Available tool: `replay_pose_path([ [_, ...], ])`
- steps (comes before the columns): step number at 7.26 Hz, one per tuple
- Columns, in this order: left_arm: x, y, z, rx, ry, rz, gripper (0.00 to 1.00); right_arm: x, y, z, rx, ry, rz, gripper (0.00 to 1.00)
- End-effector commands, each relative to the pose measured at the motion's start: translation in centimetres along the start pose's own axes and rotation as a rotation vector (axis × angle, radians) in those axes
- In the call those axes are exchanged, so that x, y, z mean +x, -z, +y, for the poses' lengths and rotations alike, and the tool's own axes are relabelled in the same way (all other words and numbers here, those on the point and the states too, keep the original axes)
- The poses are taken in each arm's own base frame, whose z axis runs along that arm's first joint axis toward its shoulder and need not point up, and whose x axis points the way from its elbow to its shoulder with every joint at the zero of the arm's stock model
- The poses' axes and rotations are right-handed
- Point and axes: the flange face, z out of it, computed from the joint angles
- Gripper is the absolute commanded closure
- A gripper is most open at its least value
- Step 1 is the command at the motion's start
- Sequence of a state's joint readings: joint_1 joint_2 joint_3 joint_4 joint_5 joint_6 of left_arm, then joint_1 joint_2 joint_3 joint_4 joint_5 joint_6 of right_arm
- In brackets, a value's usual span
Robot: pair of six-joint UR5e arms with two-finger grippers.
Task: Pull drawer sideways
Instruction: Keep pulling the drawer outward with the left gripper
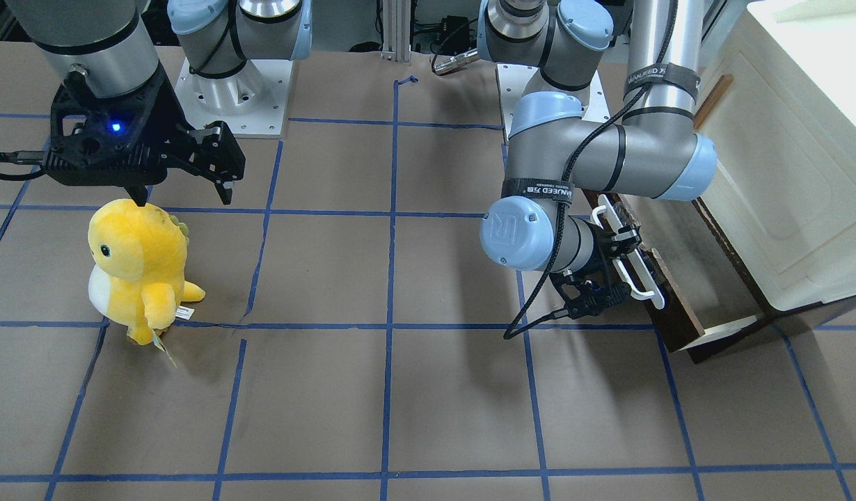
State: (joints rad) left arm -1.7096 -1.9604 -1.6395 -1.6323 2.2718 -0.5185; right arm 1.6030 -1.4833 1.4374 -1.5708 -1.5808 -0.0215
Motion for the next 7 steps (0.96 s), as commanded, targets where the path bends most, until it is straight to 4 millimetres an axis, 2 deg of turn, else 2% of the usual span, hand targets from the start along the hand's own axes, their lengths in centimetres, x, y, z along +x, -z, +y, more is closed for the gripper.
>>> replay_pose_path([
  [1,0.3,0.5,-0.2,0.005,-0.001,0.008,1.0,0.0,0.0,0.0,0.0,0.0,-0.001,0.0],
  [7,1.5,1.9,0.1,0.033,-0.007,0.007,1.0,0.0,0.0,0.0,0.0,0.0,-0.001,0.0],
])
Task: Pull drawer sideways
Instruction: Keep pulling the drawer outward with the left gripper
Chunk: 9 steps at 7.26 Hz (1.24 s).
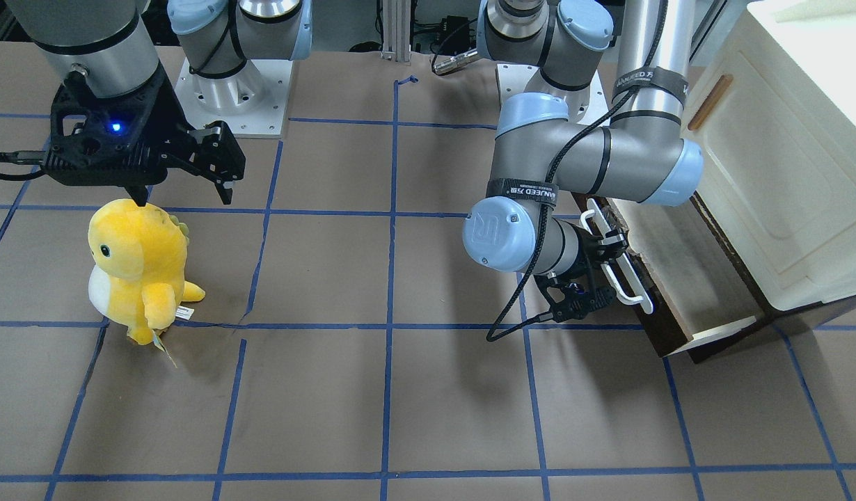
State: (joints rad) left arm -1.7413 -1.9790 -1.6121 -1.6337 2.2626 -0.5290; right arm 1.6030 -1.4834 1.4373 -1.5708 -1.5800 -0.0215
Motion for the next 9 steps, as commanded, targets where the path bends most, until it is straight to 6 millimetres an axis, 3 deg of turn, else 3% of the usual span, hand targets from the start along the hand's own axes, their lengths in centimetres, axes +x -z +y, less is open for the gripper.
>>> replay_pose_path([
  [1,0.3,0.5,0.0,0.01,-0.003,0.001,1.0,0.0,0.0,0.0,0.0,0.002,0.0,0.0],
  [5,0.9,0.7,-0.1,0.004,-0.006,0.014,1.0,0.0,0.0,0.0,0.0,0.0,0.002,0.0],
  [6,0.8,0.7,0.0,0.004,-0.006,0.014,0.94,0.0,0.0,0.0,0.0,0.0,0.002,0.0],
  [9,1.4,1.9,0.7,0.036,-0.011,0.019,0.26,0.0,0.0,0.0,0.0,0.0,0.0,0.0],
])
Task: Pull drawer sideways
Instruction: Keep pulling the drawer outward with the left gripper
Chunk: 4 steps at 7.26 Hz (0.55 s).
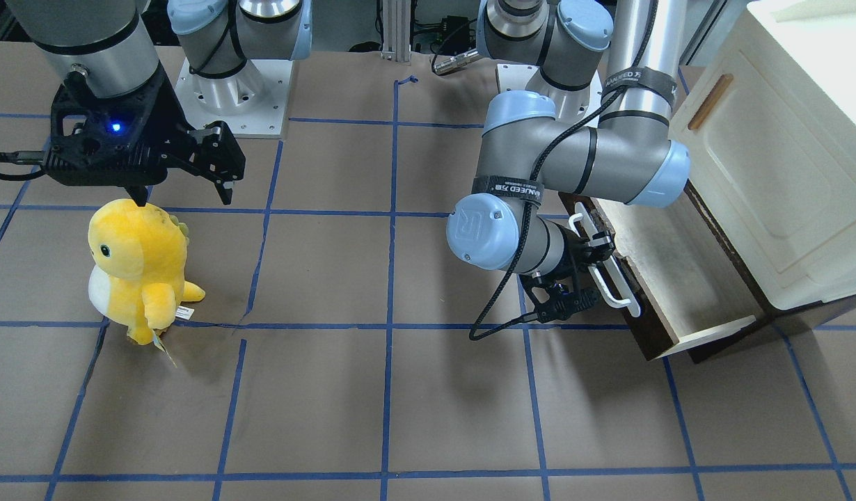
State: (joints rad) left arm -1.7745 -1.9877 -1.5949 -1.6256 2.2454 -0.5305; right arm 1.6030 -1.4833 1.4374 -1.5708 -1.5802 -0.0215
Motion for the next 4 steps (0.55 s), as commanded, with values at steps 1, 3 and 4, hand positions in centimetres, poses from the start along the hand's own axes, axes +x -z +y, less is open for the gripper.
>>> replay_pose_path([
  [1,-0.4,0.9,0.4,0.021,0.004,0.007,0.04,0.0,0.0,0.0,0.0,0.0,0.001,0.0],
  [3,-1.9,3.3,2.0,0.012,0.022,0.13,0.0,0.0,0.0,0.0,0.0,0.0,0.0,0.0],
  [4,-3.7,5.6,2.2,0.002,0.061,0.261,0.0,0.0,0.0,0.0,0.0,0.0,0.001,0.0],
])
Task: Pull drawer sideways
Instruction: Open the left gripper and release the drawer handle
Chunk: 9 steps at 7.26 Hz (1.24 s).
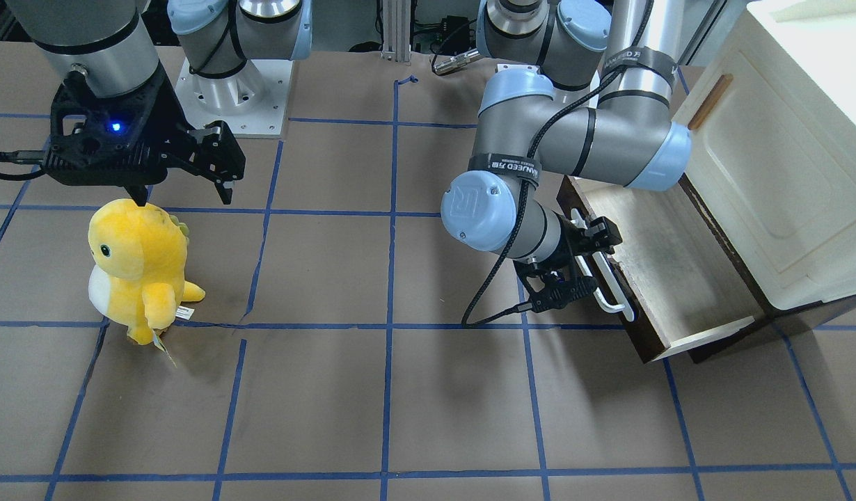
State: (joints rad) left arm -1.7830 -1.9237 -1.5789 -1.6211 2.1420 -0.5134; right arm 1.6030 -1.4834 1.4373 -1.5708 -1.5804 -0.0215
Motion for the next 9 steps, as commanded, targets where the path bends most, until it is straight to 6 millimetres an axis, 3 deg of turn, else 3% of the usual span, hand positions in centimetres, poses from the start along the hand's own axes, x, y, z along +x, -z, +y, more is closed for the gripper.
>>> replay_pose_path([
  [1,-3.7,5.9,0.3,0.015,0.065,0.256,0.0,0.0,0.0,0.0,0.0,0.0,0.0,0.0],
  [2,-5.8,8.5,0.1,0.062,0.08,0.287,0.0,0.0,0.0,0.0,0.0,0.0,0.0,0.0],
  [4,-7.1,11.6,1.7,0.062,-0.015,0.51,0.0,0.0,0.0,0.0,0.0,0.0,0.0,0.0],
  [7,-15.8,11.0,1.0,0.161,-0.152,0.573,0.0,0.0,0.0,0.0,0.0,0.0,0.0,0.0],
  [9,-19.9,10.4,1.6,0.18,-0.094,0.673,0.0,0.0,0.0,0.0,0.0,0.0,0.0,0.0],
])
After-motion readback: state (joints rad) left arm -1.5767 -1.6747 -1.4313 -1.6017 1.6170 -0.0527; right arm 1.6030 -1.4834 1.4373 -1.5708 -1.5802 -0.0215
